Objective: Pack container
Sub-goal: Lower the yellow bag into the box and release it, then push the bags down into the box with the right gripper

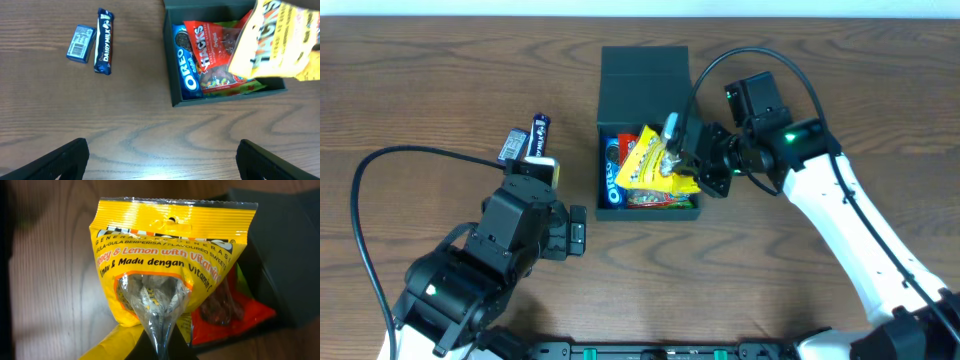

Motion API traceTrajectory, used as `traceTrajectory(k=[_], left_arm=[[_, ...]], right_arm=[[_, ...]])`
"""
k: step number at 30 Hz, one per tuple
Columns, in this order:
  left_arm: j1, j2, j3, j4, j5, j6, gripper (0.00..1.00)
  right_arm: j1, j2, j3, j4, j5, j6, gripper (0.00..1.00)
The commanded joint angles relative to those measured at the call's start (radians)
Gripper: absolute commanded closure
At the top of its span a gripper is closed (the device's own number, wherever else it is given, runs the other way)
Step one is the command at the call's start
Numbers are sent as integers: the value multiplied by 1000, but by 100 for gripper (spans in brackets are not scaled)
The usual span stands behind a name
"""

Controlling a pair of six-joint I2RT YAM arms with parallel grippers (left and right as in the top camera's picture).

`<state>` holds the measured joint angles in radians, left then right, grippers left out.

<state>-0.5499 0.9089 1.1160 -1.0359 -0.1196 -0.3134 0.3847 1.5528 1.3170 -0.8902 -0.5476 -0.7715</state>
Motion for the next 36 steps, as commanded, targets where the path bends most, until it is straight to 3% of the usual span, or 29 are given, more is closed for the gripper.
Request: traceTrajectory(k=[1,19,30,32,33,36], left_arm=[[2,0,16,-1,-11,7,5],[2,0,16,-1,-11,7,5],[2,0,16,-1,-11,7,5],[2,0,16,-1,-11,7,5],[2,0,16,-1,-11,6,5],[2,0,16,-1,-11,7,5]], right_arm=[[8,39,3,4,-34,-142,99],[8,340,3,77,-14,-259,99],[8,396,3,61,95,-253,98],[8,396,3,60,95,-237,72],[8,396,3,61,95,-211,66],[8,388,5,61,94,-148,64]])
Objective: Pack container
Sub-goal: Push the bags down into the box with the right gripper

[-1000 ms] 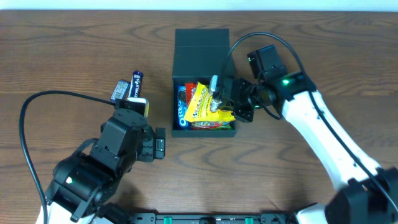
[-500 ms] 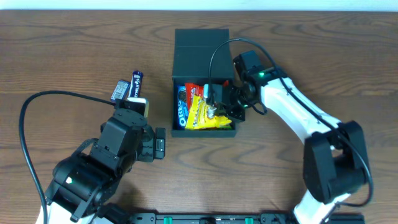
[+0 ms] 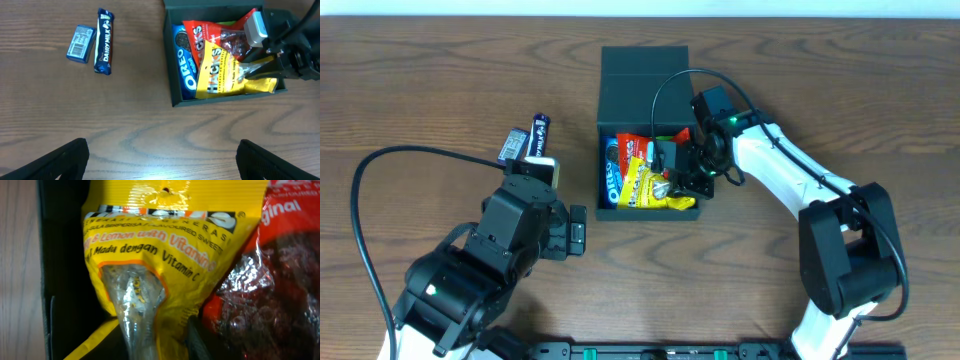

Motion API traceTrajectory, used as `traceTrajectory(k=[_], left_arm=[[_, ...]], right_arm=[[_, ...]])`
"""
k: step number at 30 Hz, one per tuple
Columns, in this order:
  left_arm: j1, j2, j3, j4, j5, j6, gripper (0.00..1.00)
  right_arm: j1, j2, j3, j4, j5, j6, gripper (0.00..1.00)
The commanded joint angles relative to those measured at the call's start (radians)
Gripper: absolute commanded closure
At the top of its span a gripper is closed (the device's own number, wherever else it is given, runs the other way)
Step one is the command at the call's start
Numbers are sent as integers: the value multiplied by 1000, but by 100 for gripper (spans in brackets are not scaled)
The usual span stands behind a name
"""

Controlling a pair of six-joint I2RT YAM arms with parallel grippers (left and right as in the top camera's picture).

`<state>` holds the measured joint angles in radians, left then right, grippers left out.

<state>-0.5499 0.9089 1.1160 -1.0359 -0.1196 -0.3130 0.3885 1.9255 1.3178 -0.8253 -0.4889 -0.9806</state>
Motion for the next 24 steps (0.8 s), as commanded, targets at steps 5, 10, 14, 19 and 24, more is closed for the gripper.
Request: traceTrajectory(k=[5,10,14,19,24], left_arm=[[2,0,16,-1,-11,6,5],[2,0,16,-1,-11,6,5],[2,0,16,-1,-11,6,5],[2,0,16,-1,-11,6,5],[2,0,16,-1,-11,6,5]], right_arm=[[5,-36,5,-6,3,159,59],[5,-134,5,-8,-2,203,52],[5,-235,5,-13,-2,239,46],[5,-363,5,-29,-2,296,45],[5,-468,5,-86,-2,298,78]])
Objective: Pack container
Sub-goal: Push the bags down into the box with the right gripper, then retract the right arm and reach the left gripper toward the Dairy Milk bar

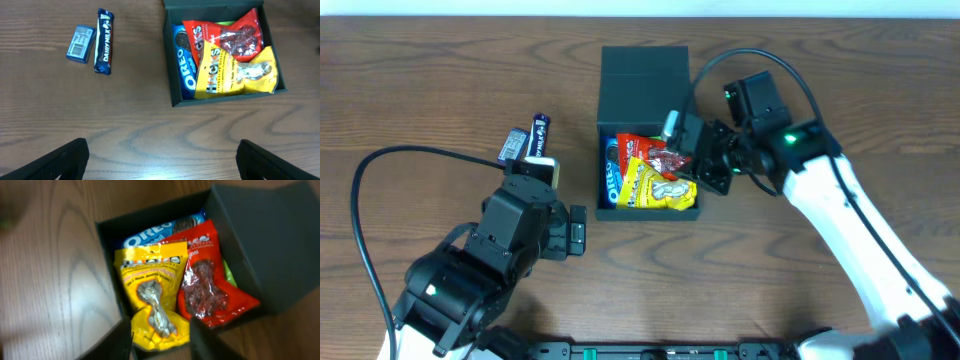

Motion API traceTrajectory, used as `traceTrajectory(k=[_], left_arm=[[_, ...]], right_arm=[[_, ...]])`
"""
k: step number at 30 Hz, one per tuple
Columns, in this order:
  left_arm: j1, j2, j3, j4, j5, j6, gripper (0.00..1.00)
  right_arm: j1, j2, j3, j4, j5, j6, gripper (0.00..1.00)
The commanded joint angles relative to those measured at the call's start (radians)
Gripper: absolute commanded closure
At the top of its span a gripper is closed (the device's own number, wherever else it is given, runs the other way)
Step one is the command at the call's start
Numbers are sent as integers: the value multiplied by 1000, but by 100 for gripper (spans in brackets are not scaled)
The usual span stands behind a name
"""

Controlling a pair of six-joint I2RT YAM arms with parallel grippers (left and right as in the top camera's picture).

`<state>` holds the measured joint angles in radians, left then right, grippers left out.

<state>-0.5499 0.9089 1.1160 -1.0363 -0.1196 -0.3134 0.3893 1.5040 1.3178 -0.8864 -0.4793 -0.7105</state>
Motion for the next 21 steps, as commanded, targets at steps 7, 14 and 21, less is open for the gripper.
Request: traceTrajectory(k=[7,14,21], left_arm=[[2,0,16,-1,-11,6,5],[2,0,16,-1,-11,7,5],[2,0,16,0,-11,7,5]], right_arm=[[4,-164,5,-140,-14,193,99],[4,-291,5,-244,-34,296,99],[4,-423,5,-286,-24,318,55]])
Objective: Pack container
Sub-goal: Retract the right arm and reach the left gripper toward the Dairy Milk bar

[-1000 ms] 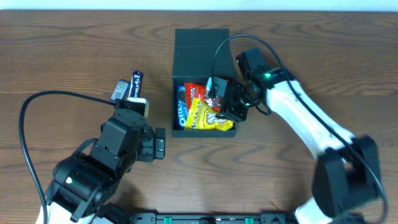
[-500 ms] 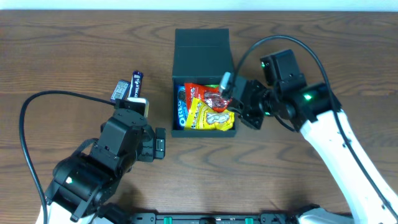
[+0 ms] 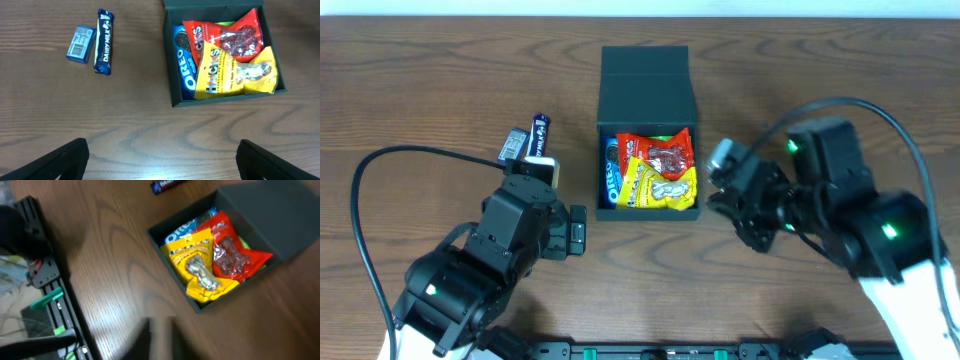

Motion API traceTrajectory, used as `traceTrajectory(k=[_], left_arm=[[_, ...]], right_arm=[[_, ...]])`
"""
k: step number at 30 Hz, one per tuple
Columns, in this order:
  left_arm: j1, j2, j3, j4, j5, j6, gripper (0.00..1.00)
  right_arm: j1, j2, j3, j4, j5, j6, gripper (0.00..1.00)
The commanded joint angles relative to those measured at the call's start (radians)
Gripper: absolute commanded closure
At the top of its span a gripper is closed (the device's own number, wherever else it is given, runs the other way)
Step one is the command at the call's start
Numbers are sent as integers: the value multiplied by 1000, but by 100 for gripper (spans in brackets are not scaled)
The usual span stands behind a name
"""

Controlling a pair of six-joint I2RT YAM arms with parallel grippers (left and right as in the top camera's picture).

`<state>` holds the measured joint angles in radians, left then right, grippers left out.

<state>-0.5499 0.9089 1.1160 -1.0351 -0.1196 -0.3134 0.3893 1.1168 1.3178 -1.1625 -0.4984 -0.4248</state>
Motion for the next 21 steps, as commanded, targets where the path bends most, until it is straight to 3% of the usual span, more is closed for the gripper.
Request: traceTrajectory(k=[1,11,17,21], left_arm=[[2,0,16,-1,-11,6,5],[2,0,16,-11,-19,7,5],[2,7,15,-34,-175,8,5],[18,43,15,3,-229,79,5]], right_arm=[[4,-45,4,-19,-3,32,1],[4,-64,4,-107,-3,32,1],[4,-64,4,-107,-3,32,1],[4,-64,4,-107,-3,32,1]])
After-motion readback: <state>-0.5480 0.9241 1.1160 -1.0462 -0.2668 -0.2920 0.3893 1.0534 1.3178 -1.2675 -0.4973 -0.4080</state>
